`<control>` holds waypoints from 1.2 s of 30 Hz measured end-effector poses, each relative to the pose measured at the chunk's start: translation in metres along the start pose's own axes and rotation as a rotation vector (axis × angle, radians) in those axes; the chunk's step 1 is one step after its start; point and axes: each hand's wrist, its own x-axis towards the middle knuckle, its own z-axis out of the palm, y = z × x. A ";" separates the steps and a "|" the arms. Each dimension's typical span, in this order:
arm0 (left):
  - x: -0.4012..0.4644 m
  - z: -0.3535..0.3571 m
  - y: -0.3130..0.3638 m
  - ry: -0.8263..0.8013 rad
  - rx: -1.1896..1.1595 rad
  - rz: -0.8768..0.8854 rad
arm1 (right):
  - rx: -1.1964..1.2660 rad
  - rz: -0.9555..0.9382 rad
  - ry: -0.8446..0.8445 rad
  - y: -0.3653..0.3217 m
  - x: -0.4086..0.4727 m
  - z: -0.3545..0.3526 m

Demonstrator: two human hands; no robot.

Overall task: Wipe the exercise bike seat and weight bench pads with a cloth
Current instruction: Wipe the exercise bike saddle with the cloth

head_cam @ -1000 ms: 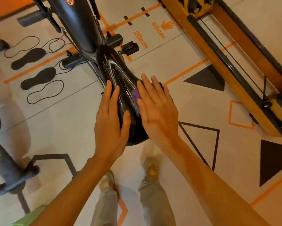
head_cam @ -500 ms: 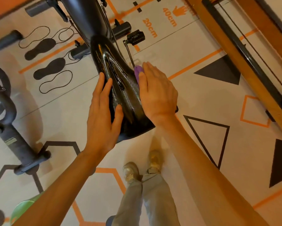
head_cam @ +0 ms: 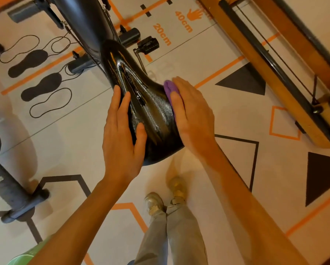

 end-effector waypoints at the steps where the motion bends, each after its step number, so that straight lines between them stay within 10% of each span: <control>1: 0.000 0.000 -0.001 0.004 -0.004 0.001 | 0.088 -0.025 0.048 -0.001 -0.023 0.006; 9: 0.001 -0.003 0.001 -0.027 -0.025 -0.012 | -0.223 0.197 -0.184 -0.019 0.054 -0.005; 16: 0.006 -0.010 0.011 0.044 -0.090 -0.158 | -0.226 -0.332 0.003 0.006 -0.039 0.000; 36: 0.011 0.006 0.019 0.096 0.063 -0.273 | -0.499 -0.624 -0.246 -0.017 0.035 0.013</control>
